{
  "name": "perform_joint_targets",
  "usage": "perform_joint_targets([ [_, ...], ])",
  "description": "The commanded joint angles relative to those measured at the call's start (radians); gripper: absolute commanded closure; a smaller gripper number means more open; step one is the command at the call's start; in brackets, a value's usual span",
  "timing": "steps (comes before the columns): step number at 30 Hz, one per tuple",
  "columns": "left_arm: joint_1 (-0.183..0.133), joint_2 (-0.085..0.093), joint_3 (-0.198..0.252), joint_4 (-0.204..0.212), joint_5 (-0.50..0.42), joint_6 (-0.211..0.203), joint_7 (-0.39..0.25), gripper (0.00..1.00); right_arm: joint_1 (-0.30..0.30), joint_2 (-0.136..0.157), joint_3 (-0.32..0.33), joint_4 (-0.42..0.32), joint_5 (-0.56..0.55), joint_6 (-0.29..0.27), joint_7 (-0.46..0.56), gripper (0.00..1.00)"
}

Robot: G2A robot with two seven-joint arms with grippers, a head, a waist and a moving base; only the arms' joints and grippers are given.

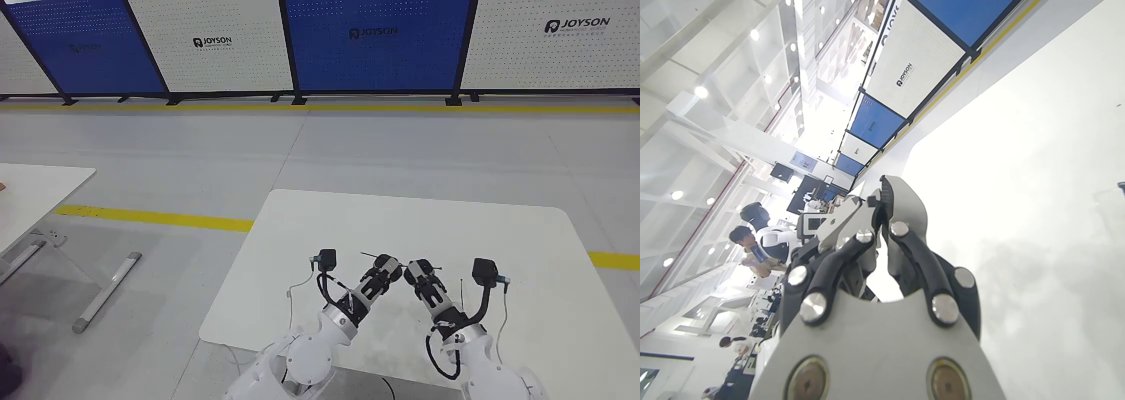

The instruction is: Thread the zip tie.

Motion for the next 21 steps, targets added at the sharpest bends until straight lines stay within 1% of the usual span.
perform_joint_targets([
  [1,0.001,0.0,0.0,0.0,0.0,-0.002,-0.003,1.0,-0.001,0.0,0.002,0.0,0.004,-0.002,0.001,1.0],
  [6,0.002,0.001,-0.003,-0.001,0.012,-0.001,-0.007,1.0,-0.002,0.001,0.009,-0.003,0.019,0.008,0.003,1.0],
  [7,0.002,0.001,-0.002,-0.001,0.016,0.001,-0.007,1.0,-0.001,0.001,0.01,-0.004,0.022,0.011,0.005,0.86],
  [8,0.002,0.001,-0.002,-0.001,0.018,0.002,-0.007,1.0,0.0,0.001,0.01,-0.004,0.023,0.012,0.006,0.78],
  [9,0.002,0.001,-0.002,-0.001,0.02,0.003,-0.007,1.0,0.001,0.001,0.01,-0.005,0.024,0.012,0.007,0.77],
  [11,0.002,0.001,-0.002,-0.002,0.023,0.005,-0.007,1.0,0.002,0.001,0.01,-0.005,0.026,0.012,0.007,0.68],
  [12,0.001,0.001,-0.002,-0.002,0.026,0.006,-0.007,1.0,0.003,0.001,0.01,-0.006,0.026,0.012,0.007,0.66],
  [13,0.001,0.001,-0.003,-0.002,0.028,0.009,-0.007,1.0,0.003,0.001,0.009,-0.007,0.026,0.013,0.006,0.59],
  [14,0.0,0.001,-0.003,-0.002,0.029,0.012,-0.006,1.0,0.003,0.001,0.009,-0.008,0.026,0.013,0.004,0.57],
  [20,-0.003,0.0,-0.004,-0.001,0.03,0.023,0.0,1.0,0.004,0.002,0.015,-0.006,0.032,0.011,-0.007,0.61],
  [21,-0.004,-0.001,-0.004,0.0,0.03,0.025,0.001,1.0,0.004,0.002,0.017,-0.006,0.032,0.008,-0.009,0.63],
])
